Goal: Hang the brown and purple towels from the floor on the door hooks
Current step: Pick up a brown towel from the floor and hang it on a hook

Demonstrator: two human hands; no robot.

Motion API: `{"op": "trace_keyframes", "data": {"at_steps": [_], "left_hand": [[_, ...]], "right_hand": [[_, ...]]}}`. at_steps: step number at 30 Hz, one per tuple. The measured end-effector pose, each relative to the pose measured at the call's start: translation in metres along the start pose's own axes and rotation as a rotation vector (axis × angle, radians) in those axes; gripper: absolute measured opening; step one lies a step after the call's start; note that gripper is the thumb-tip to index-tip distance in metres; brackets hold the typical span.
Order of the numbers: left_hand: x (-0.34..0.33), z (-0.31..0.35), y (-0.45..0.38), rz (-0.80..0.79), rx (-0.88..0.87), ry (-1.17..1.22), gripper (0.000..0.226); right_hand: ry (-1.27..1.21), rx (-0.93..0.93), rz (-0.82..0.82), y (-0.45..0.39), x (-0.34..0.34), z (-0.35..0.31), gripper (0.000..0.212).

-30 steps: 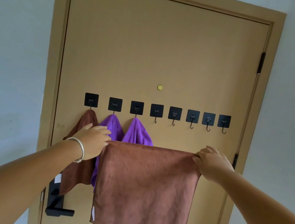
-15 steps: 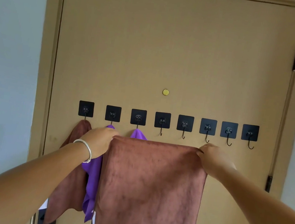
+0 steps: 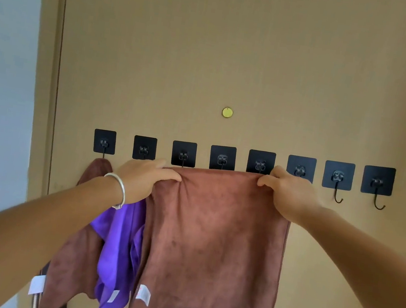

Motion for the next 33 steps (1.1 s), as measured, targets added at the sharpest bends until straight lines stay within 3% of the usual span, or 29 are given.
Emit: {"op": "trace_keyframes", "data": {"at_steps": [4,8,12,16,19,23,27,30,33], "left_hand": [[-0.005,-0.010,-0.012,-0.026,0.048,-0.034,0.084],[-0.021,-0.005,-0.027,-0.082,0.123,-0.168,0.069],[-0.039,0.022,-0.045,-0.095,0.151,-0.359,0.041],[-0.069,0.040,-0.057,-0.246,0.234,-0.490,0.038],[-0.093,0.057,-0.052,-0.343,0.203,-0.547,0.037],[-0.126,0.077,-0.039,-0.462,0.144,-0.224,0.027],[-0.147,0.074,-0.020,-0.531,0.266,0.187,0.035],[-0.153,0.068,-0.004,-0.622,0.296,0.198,0.046],[-0.133,0.059,-0.012,-0.586,0.261,0.078,0.034]], "right_hand": [[0.046,-0.039,0.038,-0.022,0.002,-0.010,0.041],[0.126,-0.053,-0.068,-0.035,-0.008,-0.030,0.033],[0.179,-0.058,-0.136,-0.037,-0.018,-0.049,0.025],[0.241,-0.021,-0.184,-0.029,-0.028,-0.071,0.025],[0.234,0.004,-0.243,-0.016,-0.040,-0.084,0.025],[0.142,0.024,-0.303,-0.004,-0.057,-0.098,0.033],[0.018,-0.011,-0.359,0.010,-0.073,-0.107,0.052],[0.037,0.027,-0.377,0.022,-0.078,-0.109,0.069],[0.091,0.069,-0.225,0.022,-0.064,-0.097,0.044]]}}
Point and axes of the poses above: each hand's wrist, its own y-axis away from the middle knuckle, its own x-axis out of the back of the hand, z = x × y, the point moved 8 cm from there along -y, towards the middle knuckle, and after that the axes turned 14 degrees about y, right-handed, at the moved point
